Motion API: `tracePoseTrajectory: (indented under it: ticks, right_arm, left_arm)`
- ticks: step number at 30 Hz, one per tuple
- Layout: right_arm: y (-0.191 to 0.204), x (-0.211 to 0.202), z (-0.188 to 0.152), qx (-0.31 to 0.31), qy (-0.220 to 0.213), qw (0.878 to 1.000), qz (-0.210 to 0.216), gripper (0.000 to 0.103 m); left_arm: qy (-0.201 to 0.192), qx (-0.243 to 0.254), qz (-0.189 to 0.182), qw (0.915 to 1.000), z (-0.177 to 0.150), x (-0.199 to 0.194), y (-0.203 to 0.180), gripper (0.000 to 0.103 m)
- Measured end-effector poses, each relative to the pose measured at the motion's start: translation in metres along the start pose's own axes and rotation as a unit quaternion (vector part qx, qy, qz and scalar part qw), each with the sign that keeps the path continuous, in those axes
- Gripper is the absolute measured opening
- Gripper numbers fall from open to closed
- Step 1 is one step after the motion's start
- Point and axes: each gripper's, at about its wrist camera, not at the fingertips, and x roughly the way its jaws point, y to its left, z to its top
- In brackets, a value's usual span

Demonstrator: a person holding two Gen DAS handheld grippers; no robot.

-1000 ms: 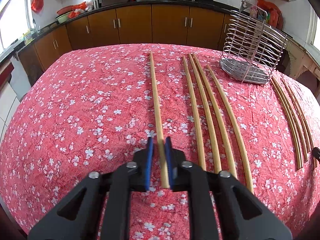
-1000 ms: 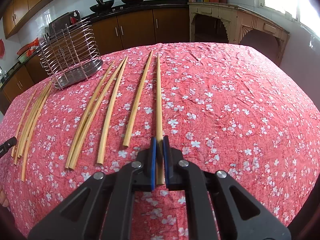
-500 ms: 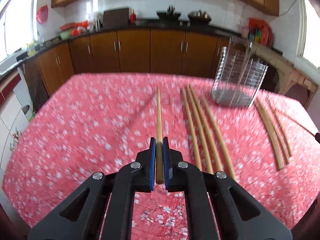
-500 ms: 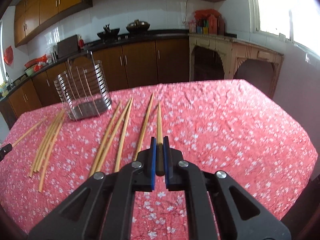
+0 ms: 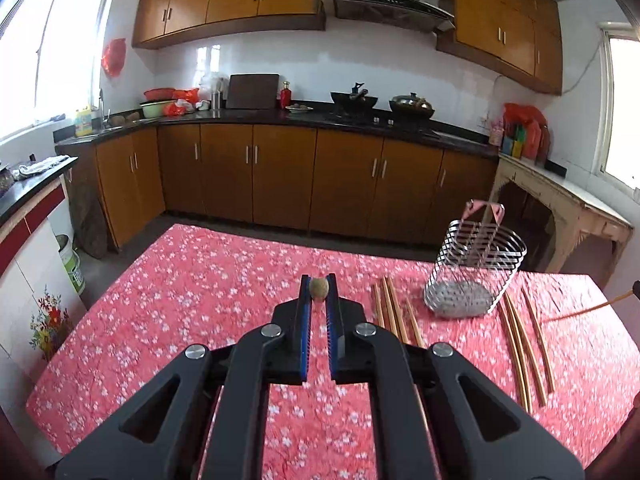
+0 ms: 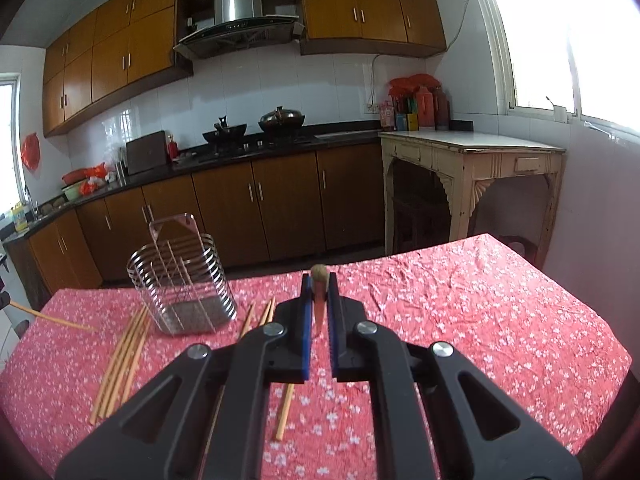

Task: Organize utensils
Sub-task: 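Lift the chopsticks upright and carry both tools to the wire utensil holder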

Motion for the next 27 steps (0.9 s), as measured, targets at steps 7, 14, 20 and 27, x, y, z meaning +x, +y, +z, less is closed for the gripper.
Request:
tracePoseTrajectory:
  ticks: [7,14,20,27]
  right_arm:
    - [-0.001,0.007,0.019,0.005,-0.009,1.000,0.003,0.008]
    - [0.003,0.008,0.028,-0.001,-0.017,1.000,0.006,0.008]
    - [0.011,0.006,0.041,-0.012,-0.030,0.999,0.005,0.008]
    - [0.023,-0.004,0.102,-0.006,-0.062,0.997,0.040,0.008]
  left_arm:
    - [-0.008,-0.006,0.002,0.9999,0.018,0.001,0.003,0.007]
    - [-0.020,0.001,0.010,0.9997,0.029,-0.003,0.001,0.007]
    - [-0.025,0.005,0.020,0.9995,0.037,0.000,0.001,0.007]
    - [-0.050,0.018,0.014,0.9985,0.084,-0.003,-0.020,0.007]
